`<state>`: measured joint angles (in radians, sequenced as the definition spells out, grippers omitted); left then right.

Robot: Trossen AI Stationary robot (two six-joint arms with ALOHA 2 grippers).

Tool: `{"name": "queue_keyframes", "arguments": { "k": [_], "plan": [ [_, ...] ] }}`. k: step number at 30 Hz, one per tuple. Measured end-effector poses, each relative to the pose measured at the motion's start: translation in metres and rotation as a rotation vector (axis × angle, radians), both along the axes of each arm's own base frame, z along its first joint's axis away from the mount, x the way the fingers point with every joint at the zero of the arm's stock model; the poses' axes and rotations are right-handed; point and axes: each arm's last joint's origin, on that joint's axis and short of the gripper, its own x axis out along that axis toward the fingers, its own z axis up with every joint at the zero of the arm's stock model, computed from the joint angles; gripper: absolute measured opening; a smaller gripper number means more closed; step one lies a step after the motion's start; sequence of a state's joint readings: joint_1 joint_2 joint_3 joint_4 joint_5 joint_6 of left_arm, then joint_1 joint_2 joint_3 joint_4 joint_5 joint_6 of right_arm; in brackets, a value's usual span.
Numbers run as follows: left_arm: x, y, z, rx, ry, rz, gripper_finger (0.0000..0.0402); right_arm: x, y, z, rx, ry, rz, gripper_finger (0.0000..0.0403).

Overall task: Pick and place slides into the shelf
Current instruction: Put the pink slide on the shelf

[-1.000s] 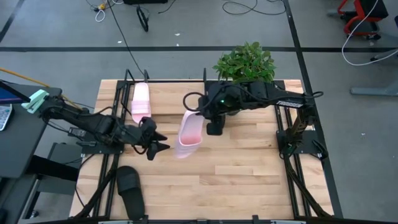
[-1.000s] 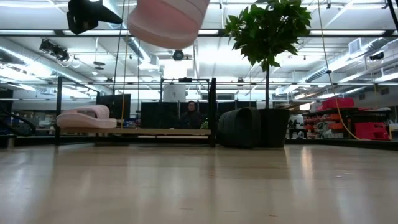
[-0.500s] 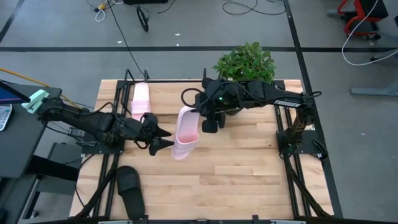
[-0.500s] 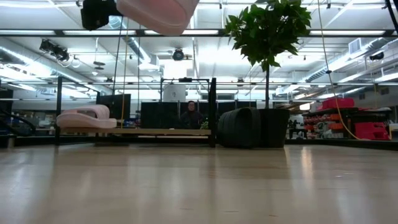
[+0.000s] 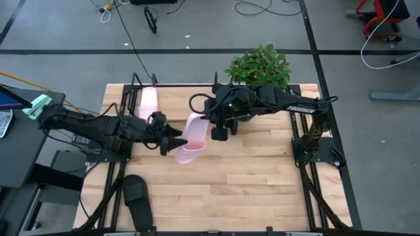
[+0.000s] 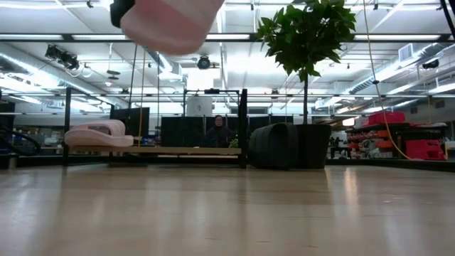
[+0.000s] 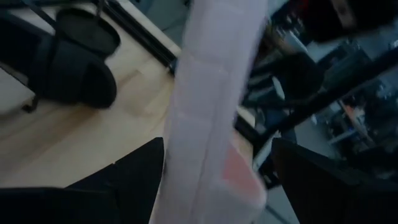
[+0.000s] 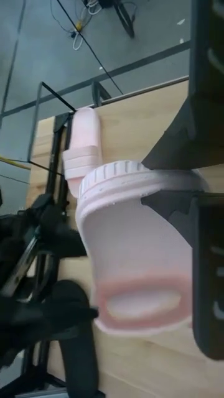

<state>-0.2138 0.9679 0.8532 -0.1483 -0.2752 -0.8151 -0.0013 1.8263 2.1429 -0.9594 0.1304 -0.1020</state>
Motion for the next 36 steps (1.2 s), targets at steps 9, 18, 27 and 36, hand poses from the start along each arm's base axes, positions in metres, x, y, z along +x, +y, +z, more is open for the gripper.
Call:
{"name": "queue_keyframes", "arguments": {
  "k": [9, 18, 27, 36],
  "plan": [
    [0.002, 0.01, 0.0, -0.003, 0.004, 0.048, 0.0288, 0.003, -0.001, 0.004, 0.0, -0.052, -0.002, 0.0039],
    [0.0, 0.01, -0.006, -0.001, 0.058, 0.05, 0.0241, 0.002, -0.002, 0.003, -0.014, -0.043, -0.011, 0.0039],
    [0.0, 0.01, -0.005, -0.001, 0.055, 0.05, 0.0185, 0.002, -0.002, 0.003, -0.019, -0.043, -0.011, 0.004],
    [0.0, 0.012, -0.006, 0.019, 0.062, 0.109, 0.0113, 0.002, -0.002, 0.006, -0.008, -0.062, -0.019, 0.0154]
  ]
}}
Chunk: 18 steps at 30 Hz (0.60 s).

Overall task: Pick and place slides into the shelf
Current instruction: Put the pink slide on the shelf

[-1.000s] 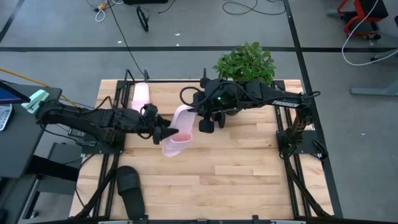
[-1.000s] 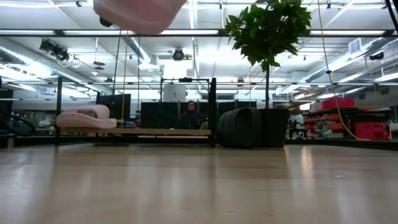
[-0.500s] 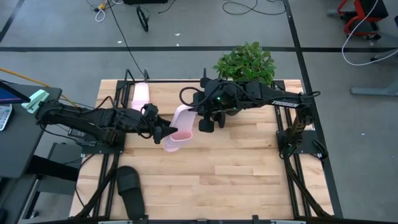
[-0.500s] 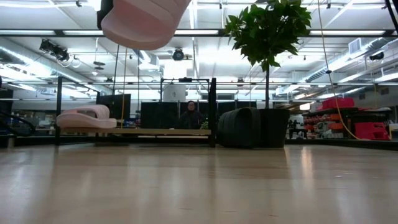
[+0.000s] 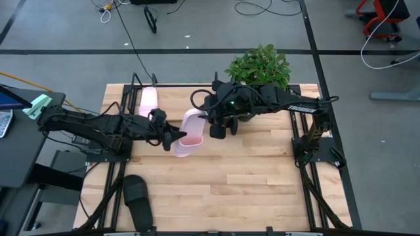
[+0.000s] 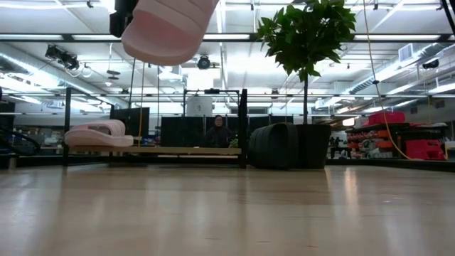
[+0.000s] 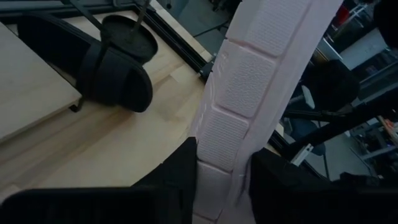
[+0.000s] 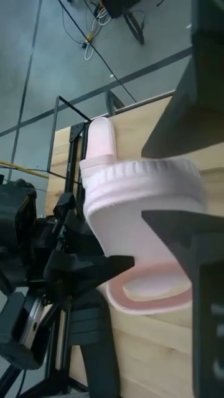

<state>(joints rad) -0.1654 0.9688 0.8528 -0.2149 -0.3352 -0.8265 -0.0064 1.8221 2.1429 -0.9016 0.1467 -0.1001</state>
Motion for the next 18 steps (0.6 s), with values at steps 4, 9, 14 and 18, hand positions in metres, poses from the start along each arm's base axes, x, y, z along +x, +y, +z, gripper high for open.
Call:
{"name": "queue_keyframes", "arguments": {
  "k": [4, 9, 14, 18],
  "plan": [
    [0.0, 0.0, 0.0, 0.003, -0.005, 0.011, 0.0122, 0.0, 0.0, 0.0, 0.0, 0.006, 0.0, 0.0189],
    [-0.001, 0.001, 0.005, -0.001, -0.044, 0.015, 0.0125, -0.005, -0.001, 0.004, -0.015, -0.007, -0.023, 0.0217],
    [-0.009, 0.006, 0.012, 0.005, -0.082, 0.036, 0.0112, -0.027, -0.002, 0.025, -0.011, -0.069, -0.097, 0.0224],
    [-0.018, 0.015, 0.019, 0.0, -0.121, 0.075, 0.0114, -0.044, -0.002, 0.038, -0.001, -0.106, -0.112, 0.0218]
  ]
}}
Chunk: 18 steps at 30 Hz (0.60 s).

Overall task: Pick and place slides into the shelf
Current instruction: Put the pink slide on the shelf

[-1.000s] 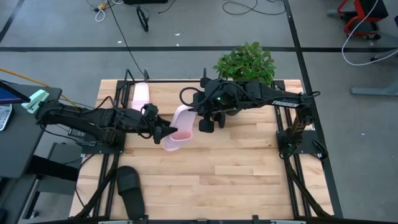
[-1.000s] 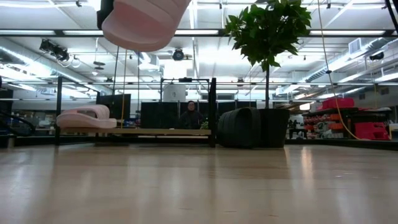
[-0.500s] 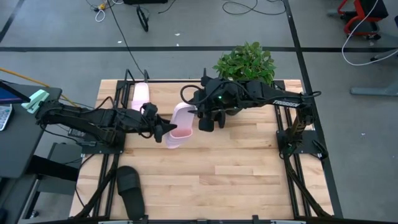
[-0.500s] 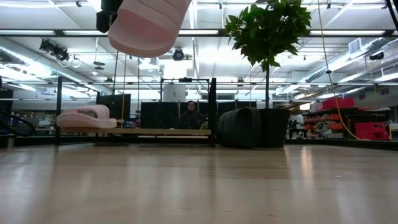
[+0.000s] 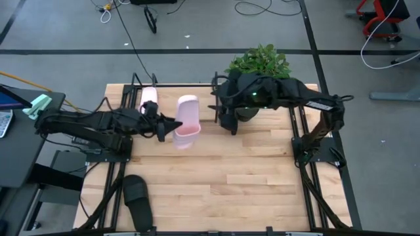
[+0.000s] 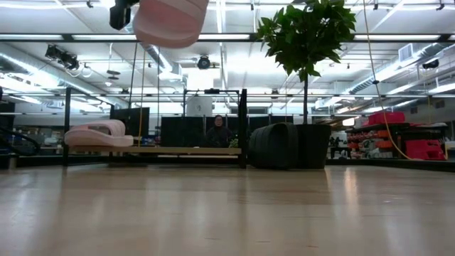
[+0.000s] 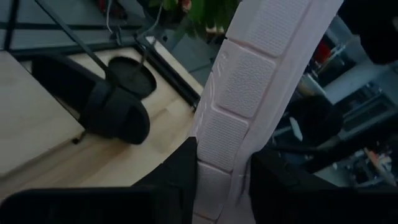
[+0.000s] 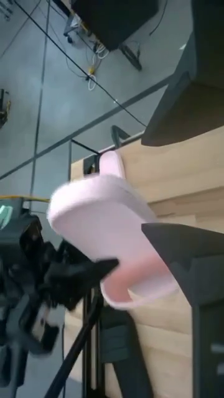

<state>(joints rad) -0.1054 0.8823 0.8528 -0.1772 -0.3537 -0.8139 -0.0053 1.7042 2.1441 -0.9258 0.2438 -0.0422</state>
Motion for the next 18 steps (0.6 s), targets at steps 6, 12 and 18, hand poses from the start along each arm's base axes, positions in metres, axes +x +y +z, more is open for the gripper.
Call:
{"name": "queue_keyframes", "arguments": {
  "k": [6, 12, 18],
  "plan": [
    [-0.013, 0.016, -0.002, -0.044, -0.025, 0.02, 0.0111, -0.015, 0.01, 0.003, 0.031, 0.043, 0.032, 0.0211],
    [-0.018, 0.029, -0.013, -0.167, -0.116, -0.004, 0.0115, -0.008, 0.026, -0.007, -0.004, 0.107, 0.098, 0.0211],
    [-0.022, 0.039, -0.028, -0.283, -0.227, 0.008, 0.011, 0.014, 0.047, -0.029, -0.137, 0.204, 0.229, 0.0211]
  ]
}}
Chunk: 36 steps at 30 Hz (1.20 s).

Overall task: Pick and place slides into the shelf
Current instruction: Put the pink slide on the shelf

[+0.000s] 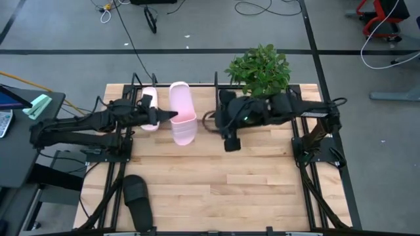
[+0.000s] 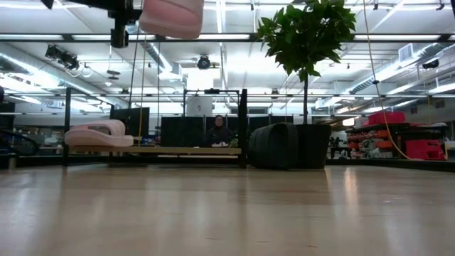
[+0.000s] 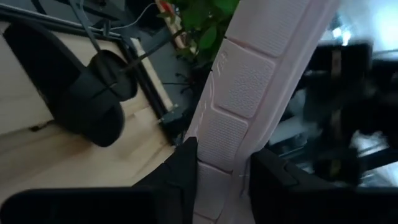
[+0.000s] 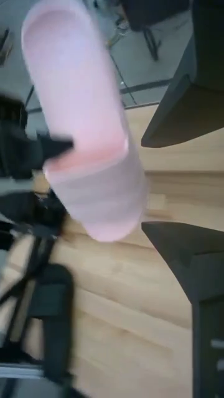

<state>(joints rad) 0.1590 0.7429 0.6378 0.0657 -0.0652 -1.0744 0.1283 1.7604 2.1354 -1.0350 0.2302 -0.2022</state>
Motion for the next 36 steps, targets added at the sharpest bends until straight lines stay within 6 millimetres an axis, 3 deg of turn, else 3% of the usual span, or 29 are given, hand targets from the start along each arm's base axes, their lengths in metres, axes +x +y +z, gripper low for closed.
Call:
{"name": "queue_keyframes", "arguments": {
  "k": [8, 20, 29, 36],
  "plan": [
    [-0.008, 0.008, -0.025, -0.157, -0.036, 0.026, 0.0113, 0.028, 0.021, -0.03, -0.153, 0.094, 0.118, 0.0211],
    [-0.026, 0.019, -0.065, -0.328, -0.014, 0.111, 0.0107, 0.066, 0.027, -0.062, -0.165, 0.084, 0.125, 0.0211],
    [-0.036, 0.022, -0.061, -0.432, -0.105, 0.121, 0.0099, 0.093, 0.037, -0.093, -0.451, 0.144, 0.335, 0.0211],
    [-0.037, 0.024, -0.061, -0.503, -0.129, 0.13, 0.0099, 0.117, 0.038, -0.116, -0.567, 0.134, 0.255, 0.021]
  ]
}}
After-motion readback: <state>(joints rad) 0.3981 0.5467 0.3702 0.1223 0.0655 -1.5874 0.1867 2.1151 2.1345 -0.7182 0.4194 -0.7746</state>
